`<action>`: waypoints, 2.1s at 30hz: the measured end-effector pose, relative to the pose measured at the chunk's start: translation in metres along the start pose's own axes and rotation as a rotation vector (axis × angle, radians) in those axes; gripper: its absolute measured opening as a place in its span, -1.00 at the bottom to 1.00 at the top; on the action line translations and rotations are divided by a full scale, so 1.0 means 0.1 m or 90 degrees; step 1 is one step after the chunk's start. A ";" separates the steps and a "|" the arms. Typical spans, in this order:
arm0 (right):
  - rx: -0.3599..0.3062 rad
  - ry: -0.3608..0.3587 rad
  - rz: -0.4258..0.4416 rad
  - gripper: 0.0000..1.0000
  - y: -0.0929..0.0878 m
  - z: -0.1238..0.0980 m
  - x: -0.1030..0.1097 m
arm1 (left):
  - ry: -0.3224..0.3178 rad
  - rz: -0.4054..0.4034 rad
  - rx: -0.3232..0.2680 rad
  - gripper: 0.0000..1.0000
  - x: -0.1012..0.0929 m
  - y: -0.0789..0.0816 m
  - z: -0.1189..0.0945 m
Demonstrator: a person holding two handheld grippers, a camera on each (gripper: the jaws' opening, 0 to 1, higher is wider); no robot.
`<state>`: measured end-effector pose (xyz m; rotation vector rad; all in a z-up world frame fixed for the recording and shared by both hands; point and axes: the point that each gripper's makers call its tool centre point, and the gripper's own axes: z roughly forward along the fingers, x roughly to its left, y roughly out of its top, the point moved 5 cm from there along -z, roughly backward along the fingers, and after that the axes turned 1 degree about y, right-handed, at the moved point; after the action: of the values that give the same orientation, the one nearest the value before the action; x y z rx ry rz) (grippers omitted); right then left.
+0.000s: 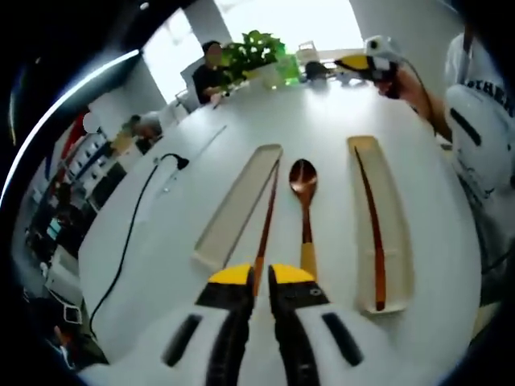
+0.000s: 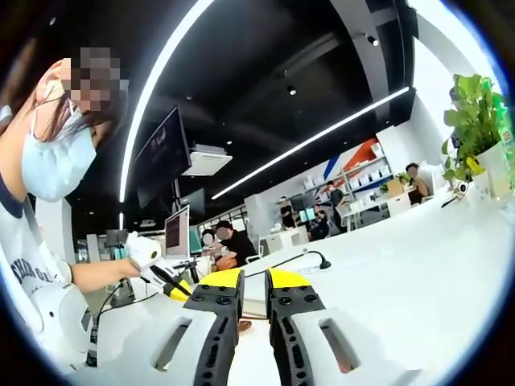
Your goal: Arrange the utensils inside the cutlery case until each visible utensil rests in its matching compartment.
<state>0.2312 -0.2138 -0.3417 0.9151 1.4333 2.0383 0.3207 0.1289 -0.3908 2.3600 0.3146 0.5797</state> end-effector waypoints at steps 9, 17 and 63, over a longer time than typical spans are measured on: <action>0.001 0.000 -0.001 -0.81 -0.02 0.01 0.01 | -0.034 -0.011 0.023 -0.85 0.06 -0.05 0.14; 0.002 -0.001 0.002 -0.81 -0.03 0.02 -0.01 | -0.058 -0.020 0.053 -0.82 0.08 -0.18 0.27; -0.003 0.009 0.018 -0.81 -0.05 0.05 0.06 | -0.018 0.126 0.014 -0.91 -0.26 0.06 -0.16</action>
<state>0.2311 -0.2044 -0.3436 0.9247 1.4301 2.0718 0.2903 0.1241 -0.3842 2.4346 0.0743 0.6372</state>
